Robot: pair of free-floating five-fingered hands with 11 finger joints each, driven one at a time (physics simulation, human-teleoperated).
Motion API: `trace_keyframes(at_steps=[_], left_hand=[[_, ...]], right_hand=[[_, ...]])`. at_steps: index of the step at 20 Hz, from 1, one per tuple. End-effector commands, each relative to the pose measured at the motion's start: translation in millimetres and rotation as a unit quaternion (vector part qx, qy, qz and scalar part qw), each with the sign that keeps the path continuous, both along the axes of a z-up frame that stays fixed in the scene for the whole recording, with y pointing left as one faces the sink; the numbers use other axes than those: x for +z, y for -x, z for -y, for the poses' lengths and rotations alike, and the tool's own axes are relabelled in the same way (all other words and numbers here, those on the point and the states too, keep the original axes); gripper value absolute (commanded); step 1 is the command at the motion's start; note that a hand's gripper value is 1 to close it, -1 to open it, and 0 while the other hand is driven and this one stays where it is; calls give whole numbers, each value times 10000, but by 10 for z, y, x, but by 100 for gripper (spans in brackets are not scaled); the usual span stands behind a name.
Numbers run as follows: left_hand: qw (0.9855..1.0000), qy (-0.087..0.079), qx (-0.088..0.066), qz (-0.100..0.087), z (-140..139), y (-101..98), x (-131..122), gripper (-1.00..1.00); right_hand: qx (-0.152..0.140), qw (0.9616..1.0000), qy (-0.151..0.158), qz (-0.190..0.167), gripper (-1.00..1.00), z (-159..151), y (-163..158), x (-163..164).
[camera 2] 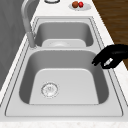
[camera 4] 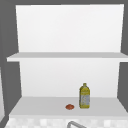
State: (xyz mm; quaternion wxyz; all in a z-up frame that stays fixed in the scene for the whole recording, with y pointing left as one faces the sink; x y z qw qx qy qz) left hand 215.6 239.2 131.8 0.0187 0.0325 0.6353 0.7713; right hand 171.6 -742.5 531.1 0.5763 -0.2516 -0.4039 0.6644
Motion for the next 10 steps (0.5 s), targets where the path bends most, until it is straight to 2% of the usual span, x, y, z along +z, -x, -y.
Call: trace_keyframes(at_steps=[1, 10], left_hand=[[10000, 0, 0, 0, 0, 0, 0, 0], [10000, 0, 0, 0, 0, 0, 0, 0]], right_hand=[[-127, 9999, 0, -52, -100, -156, 26, 191], [-286, 9995, 109, -4, -100, -627, 240, 475]])
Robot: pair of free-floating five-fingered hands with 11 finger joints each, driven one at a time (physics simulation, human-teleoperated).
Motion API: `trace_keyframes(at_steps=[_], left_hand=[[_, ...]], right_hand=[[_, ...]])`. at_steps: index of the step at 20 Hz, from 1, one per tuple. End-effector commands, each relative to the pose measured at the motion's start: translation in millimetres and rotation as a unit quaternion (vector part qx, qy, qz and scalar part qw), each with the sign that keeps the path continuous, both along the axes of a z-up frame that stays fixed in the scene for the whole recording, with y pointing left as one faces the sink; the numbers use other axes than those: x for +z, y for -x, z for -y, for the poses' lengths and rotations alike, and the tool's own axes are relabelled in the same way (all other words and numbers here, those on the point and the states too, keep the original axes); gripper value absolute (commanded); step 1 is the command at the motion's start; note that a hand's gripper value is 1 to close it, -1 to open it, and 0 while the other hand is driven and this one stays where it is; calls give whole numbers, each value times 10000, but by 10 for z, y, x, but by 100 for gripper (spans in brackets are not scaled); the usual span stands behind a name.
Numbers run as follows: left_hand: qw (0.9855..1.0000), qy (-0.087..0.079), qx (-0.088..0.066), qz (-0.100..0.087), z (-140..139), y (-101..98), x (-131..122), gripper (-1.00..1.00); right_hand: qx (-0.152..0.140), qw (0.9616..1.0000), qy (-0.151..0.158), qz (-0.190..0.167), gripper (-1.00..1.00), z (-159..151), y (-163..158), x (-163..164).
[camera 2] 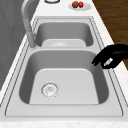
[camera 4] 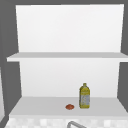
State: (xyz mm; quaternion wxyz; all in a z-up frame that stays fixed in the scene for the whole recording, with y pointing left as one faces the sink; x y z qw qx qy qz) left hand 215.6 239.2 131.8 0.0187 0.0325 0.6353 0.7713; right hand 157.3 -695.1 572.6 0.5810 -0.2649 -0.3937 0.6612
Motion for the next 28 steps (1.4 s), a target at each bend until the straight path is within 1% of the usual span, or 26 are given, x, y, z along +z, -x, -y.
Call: trace_keyframes(at_steps=[1, 3, 6, 9, 11, 12, 16, 19, 22, 24, 28], left_hand=[[10000, 0, 0, 0, 0, 0, 0, 0], [10000, 0, 0, 0, 0, 0, 0, 0], [10000, 0, 0, 0, 0, 0, 0, 0], [10000, 0, 0, 0, 0, 0, 0, 0], [10000, 0, 0, 0, 0, 0, 0, 0], [10000, 0, 0, 0, 0, 0, 0, 0], [10000, 0, 0, 0, 0, 0, 0, 0], [10000, 0, 0, 0, 0, 0, 0, 0], [10000, 0, 0, 0, 0, 0, 0, 0], [10000, 0, 0, 0, 0, 0, 0, 0], [10000, 0, 0, 0, 0, 0, 0, 0]], right_hand=[[-166, 9999, 0, -14, -100, -205, 131, 84], [-147, 9999, 15, -19, -100, -292, 220, 130], [-16, 10000, 20, -43, -100, -403, 378, 181], [-16, 10000, -4, -11, -100, -508, 544, 234], [-15, 9999, -100, -131, -100, -551, 566, 401], [-40, 9998, -121, -168, -100, -617, 614, 423], [-74, 9996, -184, -200, -100, -762, 872, 638], [-26, 9995, -205, -253, -100, -843, 1044, 852], [-91, 9995, -145, -283, -100, -990, 1191, 1019], [-179, 9995, -60, -236, -100, -1069, 1301, 1093], [-240, 9996, 12, -153, -100, -1231, 1507, 1216]])
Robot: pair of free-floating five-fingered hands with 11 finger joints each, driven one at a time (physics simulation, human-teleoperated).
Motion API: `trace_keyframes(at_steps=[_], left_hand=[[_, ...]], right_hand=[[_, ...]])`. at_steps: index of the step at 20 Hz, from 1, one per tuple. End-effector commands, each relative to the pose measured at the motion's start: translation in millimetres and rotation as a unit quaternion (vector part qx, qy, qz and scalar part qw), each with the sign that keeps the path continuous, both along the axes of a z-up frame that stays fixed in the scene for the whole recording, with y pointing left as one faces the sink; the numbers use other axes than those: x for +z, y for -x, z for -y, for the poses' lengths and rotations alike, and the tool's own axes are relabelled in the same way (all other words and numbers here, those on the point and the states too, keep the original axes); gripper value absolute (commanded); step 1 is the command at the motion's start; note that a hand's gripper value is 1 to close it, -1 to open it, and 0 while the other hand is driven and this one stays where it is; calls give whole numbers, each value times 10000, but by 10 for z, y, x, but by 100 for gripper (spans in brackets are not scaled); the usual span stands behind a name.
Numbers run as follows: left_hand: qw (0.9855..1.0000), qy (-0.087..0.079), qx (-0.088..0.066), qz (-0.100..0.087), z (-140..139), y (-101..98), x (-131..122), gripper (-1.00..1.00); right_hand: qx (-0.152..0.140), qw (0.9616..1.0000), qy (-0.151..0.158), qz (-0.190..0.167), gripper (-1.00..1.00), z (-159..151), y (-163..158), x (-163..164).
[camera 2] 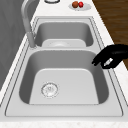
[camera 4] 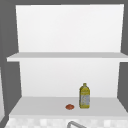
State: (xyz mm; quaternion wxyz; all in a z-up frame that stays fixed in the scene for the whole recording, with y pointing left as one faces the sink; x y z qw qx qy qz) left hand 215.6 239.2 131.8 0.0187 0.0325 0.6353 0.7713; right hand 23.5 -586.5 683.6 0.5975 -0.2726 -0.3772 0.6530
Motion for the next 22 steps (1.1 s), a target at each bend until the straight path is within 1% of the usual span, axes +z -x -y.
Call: trace_keyframes(at_steps=[1, 2, 4, 9, 11, 13, 15, 17, 20, 22], left_hand=[[10000, 0, 0, 0, 0, 0, 0, 0], [10000, 0, 0, 0, 0, 0, 0, 0], [10000, 0, 0, 0, 0, 0, 0, 0], [10000, 0, 0, 0, 0, 0, 0, 0], [10000, 0, 0, 0, 0, 0, 0, 0], [10000, 0, 0, 0, 0, 0, 0, 0], [10000, 0, 0, 0, 0, 0, 0, 0], [10000, 0, 0, 0, 0, 0, 0, 0], [10000, 0, 0, 0, 0, 0, 0, 0], [10000, 0, 0, 0, 0, 0, 0, 0]], right_hand=[[-72, 9999, -87, -4, -100, -188, 221, 117], [-114, 9998, -124, 101, -100, -228, 261, 114], [-66, 9994, -178, 304, -100, -284, 353, 47], [-390, 9958, -225, 799, -100, -562, 486, 56], [-567, 9934, -209, 975, -100, -678, 481, 69], [-745, 9907, -91, 1138, -100, -854, 406, 71], [-866, 9889, -31, 1209, -100, -968, 411, 62], [-1045, 9862, 24, 1285, -100, -1070, 377, 67], [-1213, 9849, 67, 1234, -100, -1241, 347, 9], [-1360, 9831, 100, 1218, -100, -1362, 344, 1]])
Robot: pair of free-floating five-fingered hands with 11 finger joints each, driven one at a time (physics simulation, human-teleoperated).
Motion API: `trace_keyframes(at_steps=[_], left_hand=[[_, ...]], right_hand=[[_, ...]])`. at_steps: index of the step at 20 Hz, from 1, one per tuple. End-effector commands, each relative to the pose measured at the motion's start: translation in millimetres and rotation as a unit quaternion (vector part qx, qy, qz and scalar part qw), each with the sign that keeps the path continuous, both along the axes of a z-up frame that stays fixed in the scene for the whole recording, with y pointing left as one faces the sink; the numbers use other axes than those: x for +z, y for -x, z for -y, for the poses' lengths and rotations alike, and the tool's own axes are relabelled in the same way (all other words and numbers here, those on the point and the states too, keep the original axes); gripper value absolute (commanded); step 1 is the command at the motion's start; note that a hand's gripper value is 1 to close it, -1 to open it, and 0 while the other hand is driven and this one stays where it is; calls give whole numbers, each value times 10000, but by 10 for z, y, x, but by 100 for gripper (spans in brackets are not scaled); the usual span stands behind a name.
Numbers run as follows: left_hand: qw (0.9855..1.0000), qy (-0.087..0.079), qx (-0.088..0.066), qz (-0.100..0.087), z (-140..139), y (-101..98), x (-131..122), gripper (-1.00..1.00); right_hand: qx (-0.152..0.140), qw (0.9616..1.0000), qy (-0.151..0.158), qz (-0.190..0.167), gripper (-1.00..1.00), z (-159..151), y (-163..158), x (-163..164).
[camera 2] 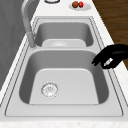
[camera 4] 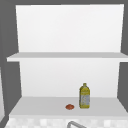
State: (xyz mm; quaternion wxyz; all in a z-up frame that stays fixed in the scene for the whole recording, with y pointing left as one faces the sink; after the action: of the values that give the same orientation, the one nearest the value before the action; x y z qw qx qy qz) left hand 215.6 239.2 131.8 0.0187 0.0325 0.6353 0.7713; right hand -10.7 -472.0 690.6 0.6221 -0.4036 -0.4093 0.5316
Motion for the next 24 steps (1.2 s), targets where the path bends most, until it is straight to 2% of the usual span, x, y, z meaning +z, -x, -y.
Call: trace_keyframes(at_steps=[1, 6, 9, 13, 17, 19, 21, 24], left_hand=[[10000, 0, 0, 0, 0, 0, 0, 0], [10000, 0, 0, 0, 0, 0, 0, 0], [10000, 0, 0, 0, 0, 0, 0, 0], [10000, 0, 0, 0, 0, 0, 0, 0], [10000, 0, 0, 0, 0, 0, 0, 0], [10000, 0, 0, 0, 0, 0, 0, 0], [10000, 0, 0, 0, 0, 0, 0, 0], [10000, 0, 0, 0, 0, 0, 0, 0]], right_hand=[[-153, 9998, 41, -73, -100, -270, 0, -71], [-642, 9979, 32, -31, -100, -469, -59, -56], [-987, 9951, -14, -102, -100, -516, -112, -94], [-1233, 9922, 39, -205, -100, -639, -189, -198], [-1546, 9876, 140, -252, -100, -753, -271, -301], [-1605, 9867, 144, -205, -100, -810, -278, -337], [-1559, 9875, 167, -155, -100, -922, -262, -360], [-1650, 9861, 203, -47, -100, -1040, -284, -366]])
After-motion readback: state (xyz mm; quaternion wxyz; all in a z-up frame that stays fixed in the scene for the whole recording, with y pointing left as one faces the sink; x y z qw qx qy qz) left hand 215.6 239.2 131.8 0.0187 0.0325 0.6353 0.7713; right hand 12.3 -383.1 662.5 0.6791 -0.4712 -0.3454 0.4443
